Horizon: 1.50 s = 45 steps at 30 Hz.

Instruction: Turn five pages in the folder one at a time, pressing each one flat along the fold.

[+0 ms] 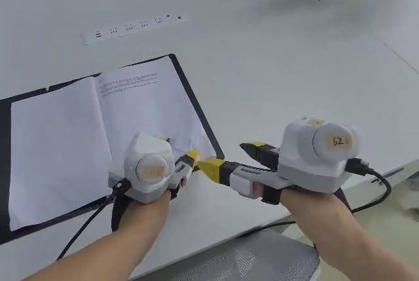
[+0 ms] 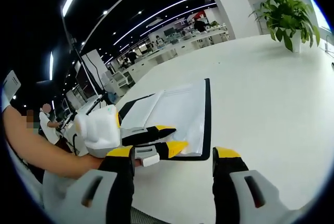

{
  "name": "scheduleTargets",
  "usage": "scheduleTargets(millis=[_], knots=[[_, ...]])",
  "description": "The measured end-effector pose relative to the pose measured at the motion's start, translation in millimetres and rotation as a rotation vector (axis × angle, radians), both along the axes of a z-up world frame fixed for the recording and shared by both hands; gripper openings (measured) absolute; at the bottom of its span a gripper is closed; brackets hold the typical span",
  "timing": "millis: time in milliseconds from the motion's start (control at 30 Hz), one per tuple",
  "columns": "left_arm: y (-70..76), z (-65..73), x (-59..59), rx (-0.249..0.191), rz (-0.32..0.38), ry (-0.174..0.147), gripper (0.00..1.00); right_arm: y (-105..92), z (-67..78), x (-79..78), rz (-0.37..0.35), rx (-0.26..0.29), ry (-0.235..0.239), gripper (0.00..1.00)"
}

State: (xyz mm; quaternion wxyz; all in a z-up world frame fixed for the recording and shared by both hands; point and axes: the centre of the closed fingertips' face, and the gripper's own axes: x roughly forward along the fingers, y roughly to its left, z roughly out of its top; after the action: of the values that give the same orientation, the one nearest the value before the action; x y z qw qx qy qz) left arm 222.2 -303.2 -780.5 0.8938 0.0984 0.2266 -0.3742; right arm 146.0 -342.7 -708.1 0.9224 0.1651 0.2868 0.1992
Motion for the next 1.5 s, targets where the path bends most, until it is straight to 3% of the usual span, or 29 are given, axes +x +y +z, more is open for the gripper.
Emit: scheduleTargets(millis=[67,533,733,833,867,900,1133,1233,1367,1500], knots=[[1.1,-0.3,0.1,-0.017,-0.004,-0.007,0.29,0.1,0.5,0.0,-0.001,0.005,0.0,0.59],[-0.6,2.4,-0.6,-0.019,-0.017,-0.029,0.18,3.4,-3.6,2.1,0.011,0.007,0.012,0.59],[-0.1,2.7,0.2,-0.045,-0.002,-0.013,0.16,5.8,-3.5,3.5,0.019,0.007,0.012,0.58],[-8.7,1.1,-7.1,-0.057,-0.033,0.0,0.05,6.6,-4.4,3.8,0.024,0.002,0.013,0.58],[-7.9,2.0,-5.6,-0.062,-0.024,-0.004,0.05,7.0,-4.4,3.8,0.025,0.003,0.014,0.58],[-7.0,1.8,-5.0,-0.09,-0.005,0.014,0.05,7.2,-4.6,3.6,0.027,0.002,0.016,0.58],[-5.6,0.6,-3.0,-0.114,-0.014,0.029,0.04,8.7,-5.7,5.2,0.033,0.004,0.016,0.58],[-5.6,1.1,-2.4,-0.152,0.006,0.055,0.01,9.9,-6.8,6.7,0.039,0.001,0.019,0.58],[-5.4,0.3,-1.5,-0.16,0.001,0.059,0.01,12.0,-7.1,15.3,0.05,-0.001,0.014,0.56],[-5.8,0.4,-3.1,-0.162,0.001,0.057,0.01,16.2,-4.2,41.1,0.087,-0.023,-0.031,0.46]])
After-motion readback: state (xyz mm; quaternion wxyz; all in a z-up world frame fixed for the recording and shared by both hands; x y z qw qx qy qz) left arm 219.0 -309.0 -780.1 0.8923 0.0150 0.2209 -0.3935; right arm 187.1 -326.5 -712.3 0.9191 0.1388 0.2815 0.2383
